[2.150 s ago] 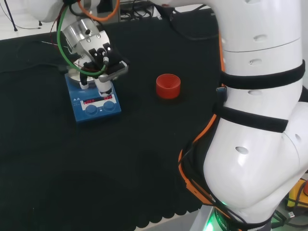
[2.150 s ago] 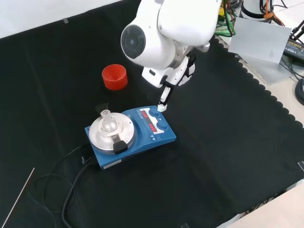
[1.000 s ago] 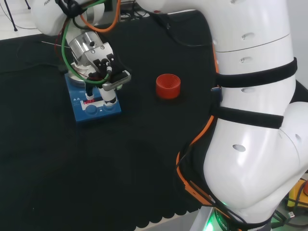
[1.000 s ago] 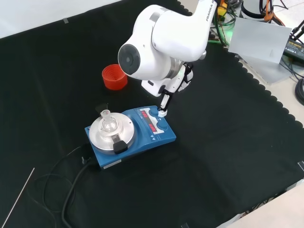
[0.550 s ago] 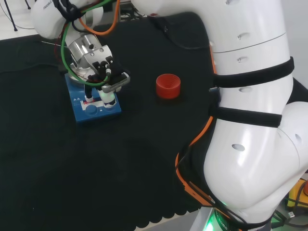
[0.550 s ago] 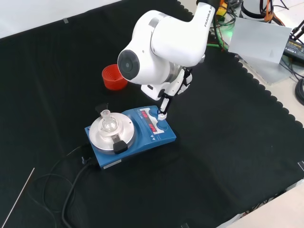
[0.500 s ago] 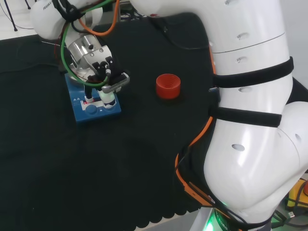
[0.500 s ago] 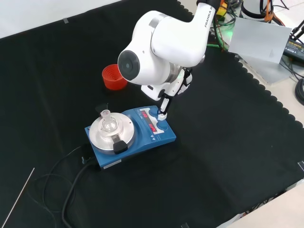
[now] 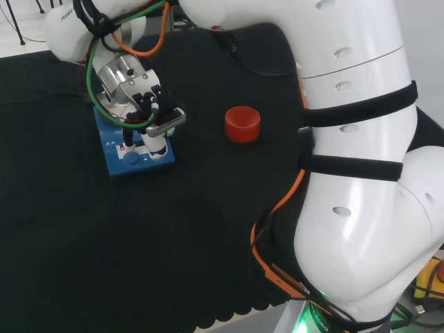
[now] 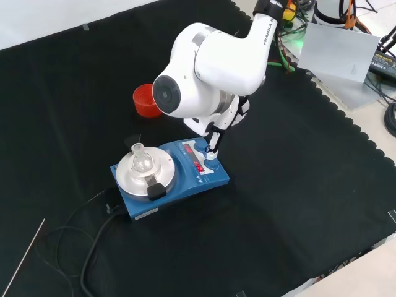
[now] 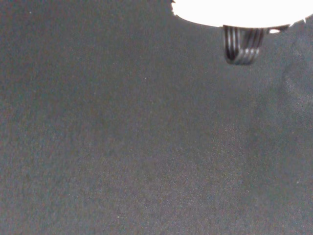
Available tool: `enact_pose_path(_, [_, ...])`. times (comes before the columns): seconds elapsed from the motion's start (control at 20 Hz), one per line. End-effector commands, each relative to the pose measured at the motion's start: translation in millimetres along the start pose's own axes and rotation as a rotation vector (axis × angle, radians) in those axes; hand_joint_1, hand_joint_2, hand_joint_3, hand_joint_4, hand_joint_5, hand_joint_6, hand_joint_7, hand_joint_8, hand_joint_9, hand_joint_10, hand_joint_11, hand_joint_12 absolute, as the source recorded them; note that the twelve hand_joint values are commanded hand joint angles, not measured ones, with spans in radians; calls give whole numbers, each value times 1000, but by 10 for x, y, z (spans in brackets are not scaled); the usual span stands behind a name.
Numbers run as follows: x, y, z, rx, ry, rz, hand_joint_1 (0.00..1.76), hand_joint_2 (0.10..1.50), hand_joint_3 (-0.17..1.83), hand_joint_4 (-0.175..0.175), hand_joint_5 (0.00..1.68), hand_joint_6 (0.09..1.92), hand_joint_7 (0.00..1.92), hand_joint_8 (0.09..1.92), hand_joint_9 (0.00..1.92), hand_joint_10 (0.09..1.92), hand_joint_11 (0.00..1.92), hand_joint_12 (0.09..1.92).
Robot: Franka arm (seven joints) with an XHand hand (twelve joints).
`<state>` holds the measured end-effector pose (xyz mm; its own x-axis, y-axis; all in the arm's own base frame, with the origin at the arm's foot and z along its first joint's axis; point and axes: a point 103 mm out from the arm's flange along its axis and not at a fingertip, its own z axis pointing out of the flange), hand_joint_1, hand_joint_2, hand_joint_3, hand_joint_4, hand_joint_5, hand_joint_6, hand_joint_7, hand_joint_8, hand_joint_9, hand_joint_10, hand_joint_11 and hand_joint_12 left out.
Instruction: Turn on the heater.
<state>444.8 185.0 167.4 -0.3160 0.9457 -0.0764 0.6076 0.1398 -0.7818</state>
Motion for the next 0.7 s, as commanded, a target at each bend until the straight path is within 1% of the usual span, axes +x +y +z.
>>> enact_pose_path(0.05, [-18, 14, 22, 0, 3, 4, 1566, 558, 1221, -38, 298, 135, 1910, 1607, 1920, 1618, 1812, 1423])
enact_pose_path(0.15, [-18, 19, 23, 1, -1, 10, 1566, 558, 1221, -38, 300, 134, 1909, 1606, 1920, 1617, 1812, 1423])
enact_pose_path(0.4, [-35, 38, 40, 3, 4, 3, 1566, 557, 1222, -38, 303, 131, 1909, 1606, 1920, 1616, 1811, 1422])
enact_pose_path(0.7, [-48, 72, 62, 11, -1, 5, 1566, 556, 1224, -38, 306, 128, 1908, 1605, 1920, 1615, 1809, 1422])
